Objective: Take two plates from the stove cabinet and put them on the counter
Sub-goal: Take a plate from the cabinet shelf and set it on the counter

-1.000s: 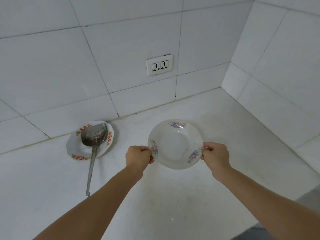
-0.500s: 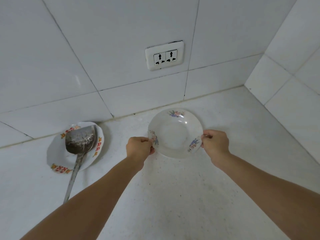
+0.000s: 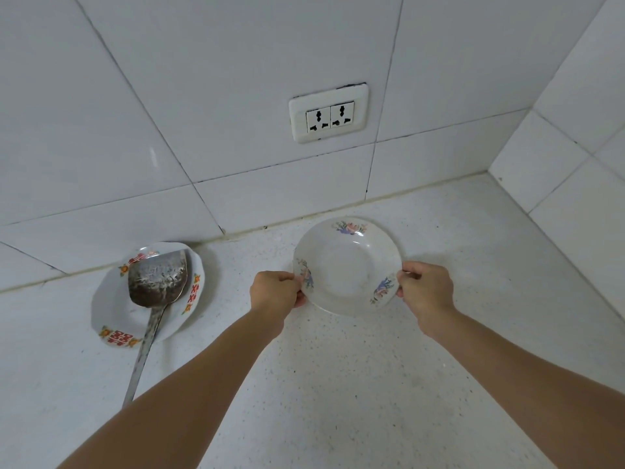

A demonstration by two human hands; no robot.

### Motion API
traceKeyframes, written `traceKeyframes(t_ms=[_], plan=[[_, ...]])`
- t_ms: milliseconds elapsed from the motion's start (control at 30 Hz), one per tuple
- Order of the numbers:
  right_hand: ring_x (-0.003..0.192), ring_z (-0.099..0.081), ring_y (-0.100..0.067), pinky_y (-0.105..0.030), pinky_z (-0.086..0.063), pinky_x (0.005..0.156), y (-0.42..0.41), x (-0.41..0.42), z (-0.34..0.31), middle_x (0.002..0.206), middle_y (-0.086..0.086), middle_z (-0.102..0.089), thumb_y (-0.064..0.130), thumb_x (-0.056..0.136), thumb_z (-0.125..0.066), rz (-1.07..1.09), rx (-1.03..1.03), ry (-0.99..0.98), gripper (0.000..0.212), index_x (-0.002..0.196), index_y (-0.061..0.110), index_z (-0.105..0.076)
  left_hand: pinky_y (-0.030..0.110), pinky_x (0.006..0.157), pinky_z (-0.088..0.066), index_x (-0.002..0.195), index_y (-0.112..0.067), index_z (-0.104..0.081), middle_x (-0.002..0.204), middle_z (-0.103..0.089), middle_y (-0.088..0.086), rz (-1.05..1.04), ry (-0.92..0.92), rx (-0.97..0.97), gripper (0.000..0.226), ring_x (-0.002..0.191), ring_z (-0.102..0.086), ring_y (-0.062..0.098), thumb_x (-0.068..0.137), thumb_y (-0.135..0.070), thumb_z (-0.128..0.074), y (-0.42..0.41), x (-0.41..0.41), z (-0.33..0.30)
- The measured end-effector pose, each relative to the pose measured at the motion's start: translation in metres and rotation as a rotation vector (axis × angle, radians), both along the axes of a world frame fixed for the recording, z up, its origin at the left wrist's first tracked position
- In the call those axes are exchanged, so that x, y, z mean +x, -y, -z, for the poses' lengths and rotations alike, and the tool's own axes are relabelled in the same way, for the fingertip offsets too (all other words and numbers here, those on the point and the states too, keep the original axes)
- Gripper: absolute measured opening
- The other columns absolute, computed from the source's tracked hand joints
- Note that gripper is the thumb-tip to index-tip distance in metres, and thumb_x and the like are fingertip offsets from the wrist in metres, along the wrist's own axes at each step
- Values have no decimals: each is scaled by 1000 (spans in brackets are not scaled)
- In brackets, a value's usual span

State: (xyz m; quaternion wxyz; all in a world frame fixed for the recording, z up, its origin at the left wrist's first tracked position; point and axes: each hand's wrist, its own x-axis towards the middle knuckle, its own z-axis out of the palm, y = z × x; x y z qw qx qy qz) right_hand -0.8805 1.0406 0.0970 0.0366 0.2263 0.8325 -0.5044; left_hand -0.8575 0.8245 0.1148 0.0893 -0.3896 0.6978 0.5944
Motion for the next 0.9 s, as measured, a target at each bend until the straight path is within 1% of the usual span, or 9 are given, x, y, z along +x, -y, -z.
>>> traceKeyframes(t_ms=[67, 167, 267, 333, 400, 467, 567, 733, 900], plan=[[71, -67, -32, -49, -60, 75, 0, -1, 1, 76, -18, -70, -1, 87, -58, 0, -10, 6, 19, 76, 3, -72, 26, 60, -59, 70, -9, -72, 79, -71, 11, -7, -2, 5, 20, 68, -68, 22, 89, -3, -67, -1, 1, 0], [72, -67, -36, -46, -59, 78, -1, -7, 3, 86, -26, -70, -1, 86, -58, -6, -22, 14, 14, 82, -2, -71, 28, 63, -60, 71, -8, -72, 78, -70, 11, -43, -2, 18, 18, 64, -67, 20, 88, -3, -67, -4, 6, 0], [83, -68, -44, -58, -56, 76, 0, -15, 0, 88, -27, -71, -1, 85, -58, -53, -10, 23, 13, 85, -3, -71, 30, 65, -61, 68, -11, -71, 77, -72, 11, -95, 18, 20, 23, 62, -67, 21, 88, -3, -66, -8, 16, 4], [88, -66, -48, -62, -54, 74, 2, -21, -2, 89, -29, -70, -1, 84, -57, -93, 11, 24, 13, 87, -6, -70, 33, 69, -62, 69, -7, -73, 76, -73, 12, -120, 22, 30, 21, 59, -67, 21, 88, -4, -66, -10, 23, 7], [88, -67, -46, -60, -55, 76, 3, -26, -5, 86, -25, -72, -1, 85, -58, -115, 25, 39, 15, 89, -5, -72, 36, 74, -62, 69, -4, -73, 74, -72, 13, -142, 19, 37, 22, 57, -67, 21, 89, -4, -64, -14, 28, 8], [87, -69, -40, -54, -57, 79, 4, -29, -9, 79, -13, -69, -1, 87, -59, -122, 25, 56, 17, 96, 1, -74, 37, 75, -62, 66, -7, -72, 74, -72, 11, -171, 14, 40, 27, 59, -68, 22, 90, -2, -61, -18, 31, 8], [88, -69, -38, -52, -58, 81, 4, -31, -11, 75, -6, -64, -1, 88, -59, -143, 23, 59, 21, 104, 1, -72, 38, 76, -62, 61, -12, -70, 72, -72, 9, -202, 11, 39, 33, 60, -69, 22, 91, -2, -60, -22, 33, 7], [87, -70, -37, -51, -58, 81, 1, -26, -10, 73, -5, -65, 0, 88, -58, -131, 13, 73, 21, 101, 4, -74, 33, 70, -61, 65, -11, -71, 80, -73, 11, -220, 11, 49, 29, 61, -69, 24, 89, 1, -59, -21, 29, 7], [85, -71, -35, -46, -59, 80, -1, -23, -6, 76, -6, -68, 1, 88, -58, -100, -4, 84, 22, 100, 7, -75, 41, 75, -62, 62, -16, -68, 71, -71, 9, -234, 6, 49, 31, 65, -69, 26, 90, -3, -63, -21, 24, 9]])
